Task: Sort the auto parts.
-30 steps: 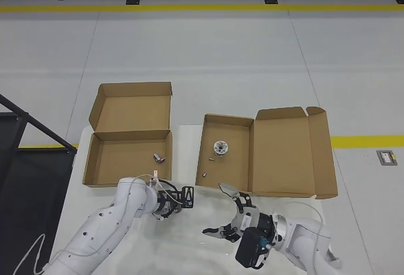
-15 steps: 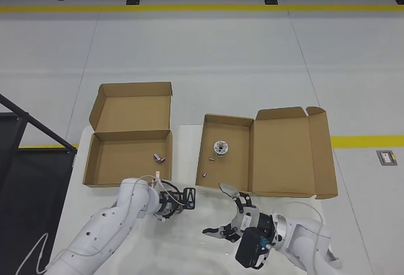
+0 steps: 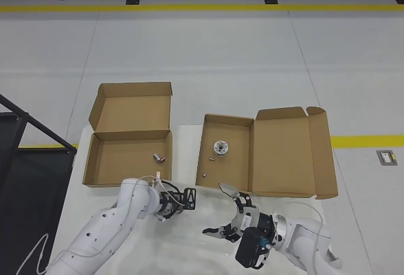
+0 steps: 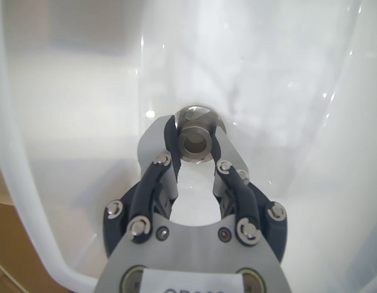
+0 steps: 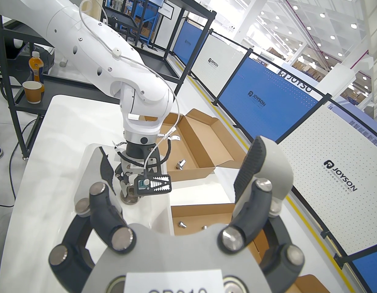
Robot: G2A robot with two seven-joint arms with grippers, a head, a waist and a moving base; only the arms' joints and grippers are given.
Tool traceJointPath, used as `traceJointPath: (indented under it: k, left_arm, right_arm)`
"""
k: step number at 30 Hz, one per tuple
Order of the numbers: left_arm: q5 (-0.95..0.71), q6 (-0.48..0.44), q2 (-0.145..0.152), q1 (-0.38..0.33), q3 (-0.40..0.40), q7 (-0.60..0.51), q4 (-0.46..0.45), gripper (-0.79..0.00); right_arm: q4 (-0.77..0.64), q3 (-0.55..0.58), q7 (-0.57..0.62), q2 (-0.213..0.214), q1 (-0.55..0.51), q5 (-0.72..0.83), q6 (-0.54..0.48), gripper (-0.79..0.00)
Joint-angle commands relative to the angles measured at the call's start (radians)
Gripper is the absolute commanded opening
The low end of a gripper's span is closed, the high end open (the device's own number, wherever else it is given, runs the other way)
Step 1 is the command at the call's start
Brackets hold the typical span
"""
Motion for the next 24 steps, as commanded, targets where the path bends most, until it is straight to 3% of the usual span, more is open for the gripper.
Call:
traceJointPath:
  k: [1, 7, 12, 19, 24]
  left_arm:
    - [0.001, -0.003, 0.009, 0.016, -0.024, 0.002, -0.032, -0.785]
    - [-0.001, 0.003, 0.046, 0.102, -0.127, -0.003, -0.174, -0.785]
    - [0.015, 0.072, 0.082, 0.223, -0.253, -0.022, -0.349, -0.785]
    - [0.037, 0.311, 0.123, 0.467, -0.505, 0.029, -0.606, -0.785]
    - [-0.005, 0.493, 0.134, 0.649, -0.695, 0.167, -0.696, -0.785]
  right_arm:
    - [0.000, 0.000, 0.000, 0.000, 0.000, 0.000, 0.000, 0.000]
    - [0.000, 0.000, 0.000, 0.000, 0.000, 0.000, 0.000, 0.000]
    - [0.000, 0.000, 0.000, 0.000, 0.000, 0.000, 0.000, 0.000]
    - [0.000, 0.000, 0.000, 0.000, 0.000, 0.000, 0.000, 0.000]
    - [0.000, 0.000, 0.000, 0.000, 0.000, 0.000, 0.000, 0.000]
